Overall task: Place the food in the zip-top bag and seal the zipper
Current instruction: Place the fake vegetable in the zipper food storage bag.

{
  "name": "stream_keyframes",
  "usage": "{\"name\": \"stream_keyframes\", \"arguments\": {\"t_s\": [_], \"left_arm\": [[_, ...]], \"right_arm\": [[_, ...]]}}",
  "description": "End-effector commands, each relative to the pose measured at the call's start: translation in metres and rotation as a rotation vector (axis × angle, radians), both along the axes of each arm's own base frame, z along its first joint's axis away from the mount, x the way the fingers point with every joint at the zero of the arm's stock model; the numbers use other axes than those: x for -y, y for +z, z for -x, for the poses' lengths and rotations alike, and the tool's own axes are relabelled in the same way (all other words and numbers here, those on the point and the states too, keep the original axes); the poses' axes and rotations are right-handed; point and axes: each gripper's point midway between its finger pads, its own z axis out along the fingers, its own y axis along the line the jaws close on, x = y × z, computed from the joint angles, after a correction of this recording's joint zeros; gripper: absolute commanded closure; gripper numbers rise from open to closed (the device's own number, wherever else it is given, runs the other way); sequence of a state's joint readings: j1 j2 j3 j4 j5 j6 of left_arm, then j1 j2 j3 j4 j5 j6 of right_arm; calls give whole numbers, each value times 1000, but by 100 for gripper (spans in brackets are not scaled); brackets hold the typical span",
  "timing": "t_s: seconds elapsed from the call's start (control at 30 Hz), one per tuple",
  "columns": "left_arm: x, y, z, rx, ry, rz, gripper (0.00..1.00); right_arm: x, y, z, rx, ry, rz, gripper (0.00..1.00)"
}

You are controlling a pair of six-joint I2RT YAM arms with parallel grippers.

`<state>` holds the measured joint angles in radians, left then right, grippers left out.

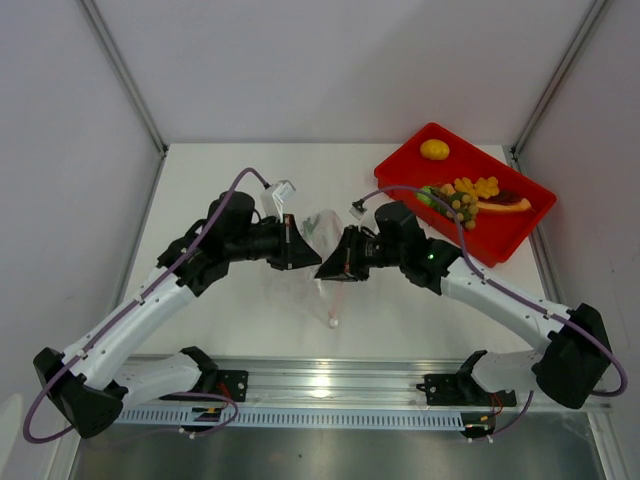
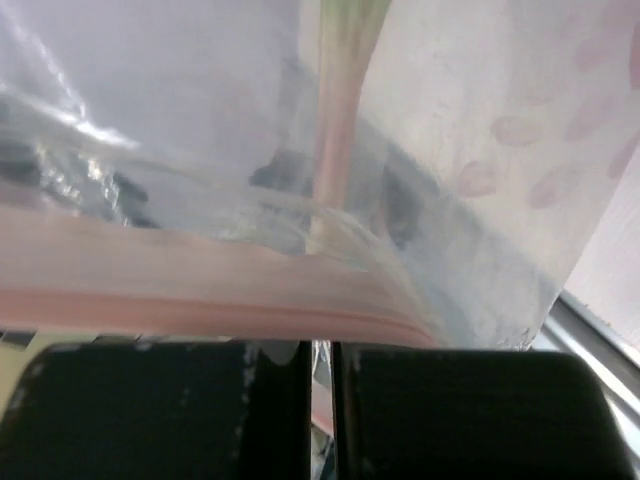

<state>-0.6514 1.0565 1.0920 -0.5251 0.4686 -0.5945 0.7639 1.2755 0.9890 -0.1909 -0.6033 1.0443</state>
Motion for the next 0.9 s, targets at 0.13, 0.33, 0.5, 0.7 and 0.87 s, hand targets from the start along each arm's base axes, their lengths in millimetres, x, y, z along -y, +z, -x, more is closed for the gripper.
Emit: {"name": "stream_keyframes", "arguments": {"t_s": [0.13, 0.33, 0.5, 0.7, 0.87], "left_arm": [[4, 28, -2, 26, 38, 84, 99], [1, 27, -14, 11, 120, 77, 99], [-2, 12, -27, -25, 203, 49, 99], [-13, 5, -43, -34, 284, 52, 99], [-20, 4, -50, -29, 311, 51, 99]], "right_arm": [[-13, -21, -36, 309, -135, 227, 100], [-12, -33, -21, 407, -88, 326, 50], [6, -11, -20, 456, -104, 331, 39], [37, 31, -23, 512, -147, 336, 41], [76, 52, -36, 534, -246, 384, 43]]}}
